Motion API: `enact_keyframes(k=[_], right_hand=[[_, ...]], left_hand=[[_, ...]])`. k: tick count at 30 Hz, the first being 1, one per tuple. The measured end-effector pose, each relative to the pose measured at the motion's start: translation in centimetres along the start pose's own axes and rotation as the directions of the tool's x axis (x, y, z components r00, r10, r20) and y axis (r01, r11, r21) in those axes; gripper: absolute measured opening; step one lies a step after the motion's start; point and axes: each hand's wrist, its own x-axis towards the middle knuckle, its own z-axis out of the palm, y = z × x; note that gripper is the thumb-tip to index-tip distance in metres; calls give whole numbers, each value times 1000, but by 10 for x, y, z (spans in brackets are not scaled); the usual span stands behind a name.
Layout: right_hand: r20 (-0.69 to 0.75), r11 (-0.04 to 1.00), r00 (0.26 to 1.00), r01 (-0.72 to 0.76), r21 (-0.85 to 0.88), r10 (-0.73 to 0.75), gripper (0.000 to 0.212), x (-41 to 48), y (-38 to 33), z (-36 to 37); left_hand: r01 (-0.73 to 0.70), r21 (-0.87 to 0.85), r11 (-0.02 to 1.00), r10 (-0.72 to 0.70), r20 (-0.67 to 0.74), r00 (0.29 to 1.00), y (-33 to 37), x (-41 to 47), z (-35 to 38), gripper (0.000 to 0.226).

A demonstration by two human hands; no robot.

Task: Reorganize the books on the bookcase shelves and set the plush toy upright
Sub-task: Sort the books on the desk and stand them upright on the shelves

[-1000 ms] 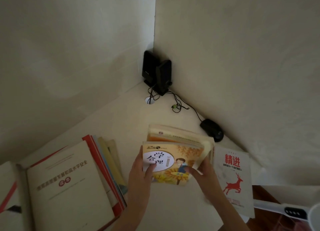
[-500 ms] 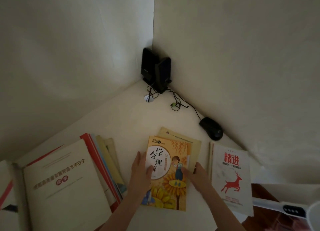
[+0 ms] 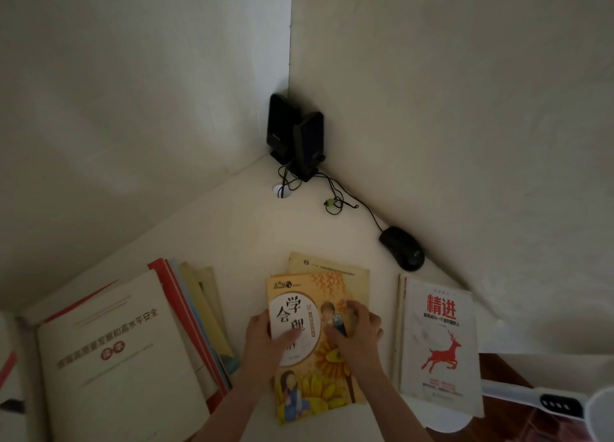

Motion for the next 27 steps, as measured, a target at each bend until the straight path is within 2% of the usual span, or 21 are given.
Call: enact_keyframes(k=[2, 4, 7, 11, 13, 16, 19, 21, 25, 27], right_hand=[[2, 996, 999, 47, 79, -48, 51, 0, 1, 0], [31, 983, 996, 76, 169, -82, 48, -3, -1, 1], [19, 957, 989, 136, 255, -145, 46, -7, -9, -5], [12, 852, 945, 288, 437, -326, 65, -16, -30, -29], [-45, 813, 909, 391, 431, -414, 75, -23, -37, -38], [-150, 835, 888, 460, 304, -435, 87, -26, -32, -35], [-64, 870, 879, 476, 130, -472, 90, -24, -12, -20], [-51, 862, 866, 500, 89, -497, 94, -24, -5, -15], [-74, 824, 823, 566, 27, -563, 106, -23, -8, -16], [-67, 806, 805, 592, 12, -590, 105, -27, -22, -21]], left_hand=[[-31, -2, 1000, 30, -77, 997, -1, -15, 3, 45], [-68, -107, 992, 53, -141, 989, 2, -29, 2, 44], [-172, -291, 941, 143, -119, 982, 24, -49, -10, 34], [-290, -376, 880, 282, -76, 956, 60, -69, -38, 31], [-350, -376, 858, 347, -80, 935, 71, -70, -46, 30], [-388, -306, 869, 387, -66, 920, 73, -65, -47, 35], [-302, -192, 934, 308, 0, 951, 47, -59, -37, 55], [-340, -108, 934, 344, 18, 939, 28, -53, -34, 66], [-346, -115, 931, 348, -4, 937, 27, -45, -40, 96], [-402, -90, 911, 399, -46, 916, 33, -45, -45, 97]])
